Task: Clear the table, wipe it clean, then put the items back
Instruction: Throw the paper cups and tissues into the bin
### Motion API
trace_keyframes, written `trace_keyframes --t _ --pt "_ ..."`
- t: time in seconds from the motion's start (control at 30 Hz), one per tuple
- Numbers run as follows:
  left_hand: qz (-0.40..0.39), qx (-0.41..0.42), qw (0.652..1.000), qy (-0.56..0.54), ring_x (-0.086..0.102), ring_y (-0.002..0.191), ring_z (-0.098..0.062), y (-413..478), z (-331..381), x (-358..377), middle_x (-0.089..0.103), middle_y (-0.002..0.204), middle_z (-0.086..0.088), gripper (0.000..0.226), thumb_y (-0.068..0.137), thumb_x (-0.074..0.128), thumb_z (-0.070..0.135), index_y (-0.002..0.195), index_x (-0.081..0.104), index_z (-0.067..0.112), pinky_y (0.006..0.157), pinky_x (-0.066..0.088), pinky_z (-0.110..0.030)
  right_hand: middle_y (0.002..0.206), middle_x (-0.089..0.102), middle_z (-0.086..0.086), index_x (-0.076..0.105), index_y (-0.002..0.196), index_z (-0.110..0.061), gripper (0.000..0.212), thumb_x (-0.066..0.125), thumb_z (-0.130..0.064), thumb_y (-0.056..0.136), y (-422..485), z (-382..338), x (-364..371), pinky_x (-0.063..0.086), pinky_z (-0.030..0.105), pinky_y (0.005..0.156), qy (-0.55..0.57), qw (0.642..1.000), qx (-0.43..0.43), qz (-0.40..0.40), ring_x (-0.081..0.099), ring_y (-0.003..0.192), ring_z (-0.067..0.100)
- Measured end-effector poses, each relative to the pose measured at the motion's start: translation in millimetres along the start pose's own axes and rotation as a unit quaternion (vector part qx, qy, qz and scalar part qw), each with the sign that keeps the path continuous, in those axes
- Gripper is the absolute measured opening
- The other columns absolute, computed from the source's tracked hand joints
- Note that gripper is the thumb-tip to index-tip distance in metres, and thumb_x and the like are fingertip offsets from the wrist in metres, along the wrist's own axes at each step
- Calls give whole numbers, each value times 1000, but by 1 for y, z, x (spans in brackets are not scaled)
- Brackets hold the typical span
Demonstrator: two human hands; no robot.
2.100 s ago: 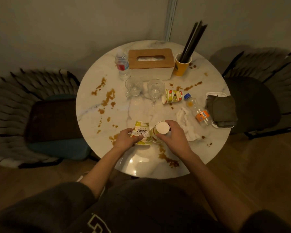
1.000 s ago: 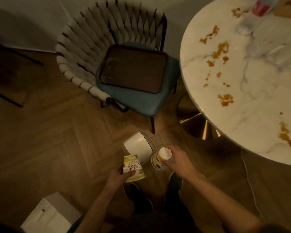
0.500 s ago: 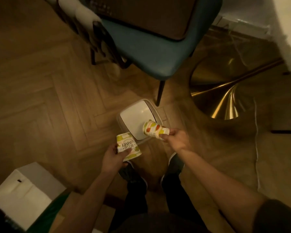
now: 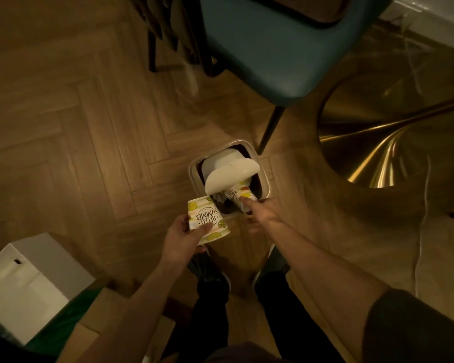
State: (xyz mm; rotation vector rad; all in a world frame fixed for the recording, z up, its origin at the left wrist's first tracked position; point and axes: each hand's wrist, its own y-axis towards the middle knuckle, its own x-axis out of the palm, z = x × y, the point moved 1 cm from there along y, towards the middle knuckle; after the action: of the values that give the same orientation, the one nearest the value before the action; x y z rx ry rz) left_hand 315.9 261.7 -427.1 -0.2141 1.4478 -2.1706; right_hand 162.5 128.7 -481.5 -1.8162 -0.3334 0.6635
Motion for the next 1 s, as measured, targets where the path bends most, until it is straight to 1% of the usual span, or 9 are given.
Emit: trace_keyframes --t 0.1,0.23,0.37,0.47,0.57,0.7,0.77,0.87,1.0 --pt "-9 5 1000 -1 68 91 -16 8 -2 -1 66 116 -4 55 82 74 18 130 49 12 56 56 -25 102 67 13 52 114 -8 47 71 -41 85 12 -9 9 61 39 58 -1 1000 -3 -8 72 74 27" --pt "-22 12 1000 -6 69 90 -16 17 -4 4 66 118 -4 57 80 75 18 130 49 15 56 55 -24 104 70 16 53 117 -6 42 65 -37 91 24 -20 20 54 31 49 -14 1000 -3 -24 70 65 25" --pt "-25 13 1000 -2 69 89 -17 19 -5 9 66 114 -2 48 80 75 17 122 52 17 60 57 -28 101 71 18 58 118 -1 36 60 -29 95 28 -19 31 55 30 49 -15 996 16 -85 71 69 27" --pt "-17 17 1000 4 69 87 -17 19 -6 12 67 111 -1 39 82 74 18 115 53 20 62 58 -31 105 70 20 61 118 -1 36 62 -26 93 27 -19 33 55 30 55 -34 993 -3 -110 69 73 27" --pt "-7 16 1000 13 68 86 -15 19 -5 15 65 109 2 43 84 73 19 122 52 17 62 58 -31 105 70 19 65 116 -5 30 61 -23 92 25 -21 26 51 26 55 -74 991 -39 -108 69 79 28" --pt "-9 14 999 27 67 92 -17 22 -2 22 66 115 -1 43 84 72 21 123 54 16 64 57 -31 94 71 16 70 109 -5 26 61 -23 93 9 -19 17 50 29 59 -51 987 -80 -133 66 72 22" --pt "-10 18 999 39 67 96 -20 22 1 27 66 117 -3 42 85 72 21 123 55 17 70 59 -36 97 73 13 70 109 -4 30 63 -28 93 -2 -16 14 52 29 64 -17 980 -97 -173 68 79 23" --pt "-3 18 999 30 66 98 -24 24 5 34 64 116 -3 45 86 71 20 127 52 14 75 59 -41 108 73 4 67 119 -14 32 67 -29 90 -11 -3 4 54 26 69 -24 965 -121 -231 70 94 19" --pt "-21 -5 999 28 66 96 -24 31 5 41 62 117 -4 50 87 69 24 131 48 13 73 59 -43 106 73 7 67 118 -11 34 71 -23 86 -10 15 -15 51 25 66 -28 967 -103 -230 68 82 15"
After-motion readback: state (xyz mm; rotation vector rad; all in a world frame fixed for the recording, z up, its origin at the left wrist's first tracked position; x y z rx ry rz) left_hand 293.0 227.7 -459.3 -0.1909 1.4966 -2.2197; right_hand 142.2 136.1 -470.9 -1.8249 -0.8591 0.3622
